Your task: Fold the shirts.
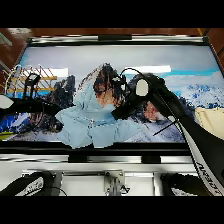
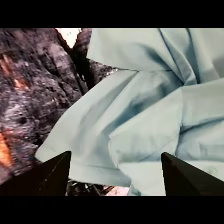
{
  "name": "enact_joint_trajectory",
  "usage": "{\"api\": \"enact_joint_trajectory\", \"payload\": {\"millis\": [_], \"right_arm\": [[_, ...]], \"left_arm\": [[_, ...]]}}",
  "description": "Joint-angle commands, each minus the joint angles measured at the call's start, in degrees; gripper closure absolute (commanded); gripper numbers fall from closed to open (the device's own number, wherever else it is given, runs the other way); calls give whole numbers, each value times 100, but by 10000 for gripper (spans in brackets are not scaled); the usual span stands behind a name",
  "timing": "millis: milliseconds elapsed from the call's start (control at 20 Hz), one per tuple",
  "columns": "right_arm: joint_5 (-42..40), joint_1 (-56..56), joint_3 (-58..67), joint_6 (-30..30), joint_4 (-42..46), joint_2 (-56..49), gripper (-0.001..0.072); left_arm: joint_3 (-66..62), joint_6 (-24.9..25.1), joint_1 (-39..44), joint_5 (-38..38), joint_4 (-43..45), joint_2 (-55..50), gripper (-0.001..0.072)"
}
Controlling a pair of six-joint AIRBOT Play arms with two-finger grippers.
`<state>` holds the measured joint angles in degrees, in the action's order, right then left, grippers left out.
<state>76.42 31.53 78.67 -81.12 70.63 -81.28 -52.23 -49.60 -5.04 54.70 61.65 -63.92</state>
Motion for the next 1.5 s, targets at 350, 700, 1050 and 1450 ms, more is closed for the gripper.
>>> {"api": "enact_joint_trajectory", "payload": {"millis": [350,700,1050,1450], "right_arm": [[-55,13,4,-9,33,2,643],[33,13,4,-7,22,2,643],[105,11,7,-7,42,4,643],[704,-4,1294,-1139,1001,365,643]], "left_arm": [[-1141,-1370,114,2124,101,-1947,43],[-1139,-1869,118,1694,-63,-2197,172],[-1161,-1862,98,2264,-157,-2186,645],[-2284,-1436,42,1755,-247,90,648]]}}
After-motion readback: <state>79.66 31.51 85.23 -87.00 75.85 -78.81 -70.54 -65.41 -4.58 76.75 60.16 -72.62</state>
